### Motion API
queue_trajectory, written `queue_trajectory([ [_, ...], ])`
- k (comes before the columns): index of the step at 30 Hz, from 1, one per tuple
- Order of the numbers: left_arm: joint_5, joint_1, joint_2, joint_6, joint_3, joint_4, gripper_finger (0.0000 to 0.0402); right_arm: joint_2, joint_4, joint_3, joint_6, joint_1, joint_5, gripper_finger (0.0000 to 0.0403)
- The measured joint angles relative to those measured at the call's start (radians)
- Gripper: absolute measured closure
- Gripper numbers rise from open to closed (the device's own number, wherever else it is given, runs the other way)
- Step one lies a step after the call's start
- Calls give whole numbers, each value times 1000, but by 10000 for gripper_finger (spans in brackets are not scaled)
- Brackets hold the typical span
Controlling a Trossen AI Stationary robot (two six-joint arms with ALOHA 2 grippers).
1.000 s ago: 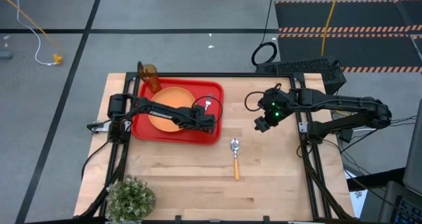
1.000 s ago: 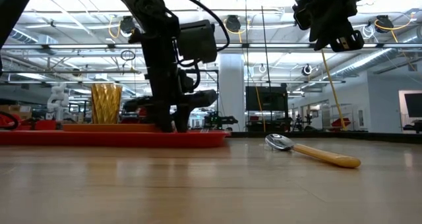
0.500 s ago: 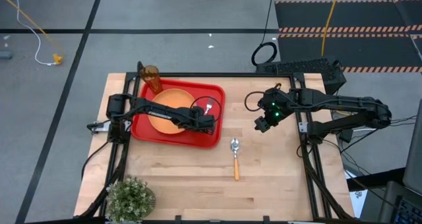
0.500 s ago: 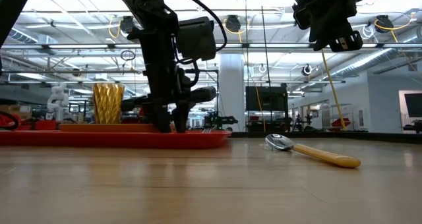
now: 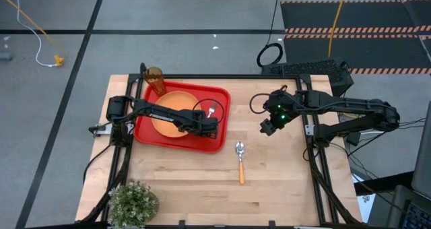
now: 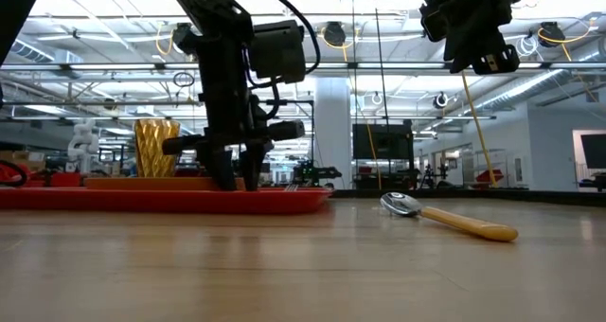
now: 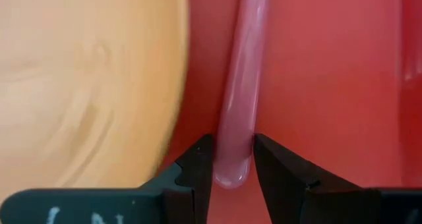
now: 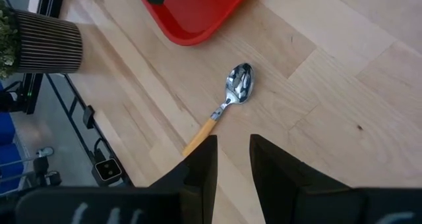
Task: Pick and place plate/cup/fork/spoon on tray
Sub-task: Put the pink fork on the red serving tray to the right of the orange plate, then adjust the red serving tray
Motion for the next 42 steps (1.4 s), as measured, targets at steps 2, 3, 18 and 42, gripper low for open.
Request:
queue_trajectory([
  [2, 18, 0, 0, -1, 0, 2, 289, 0, 0, 0, 0, 0, 1, 321],
  [3, 22, 0, 0, -1, 0, 2, 289, 0, 0, 0, -1, 0, 1, 321],
  [18, 89, 0, -14, -38, 2, -36, 289, 0, 0, 0, -23, 0, 27, 321],
  [42, 137, -7, -66, 0, 2, -41, 395, 0, 1, 0, -41, -59, 24, 321],
])
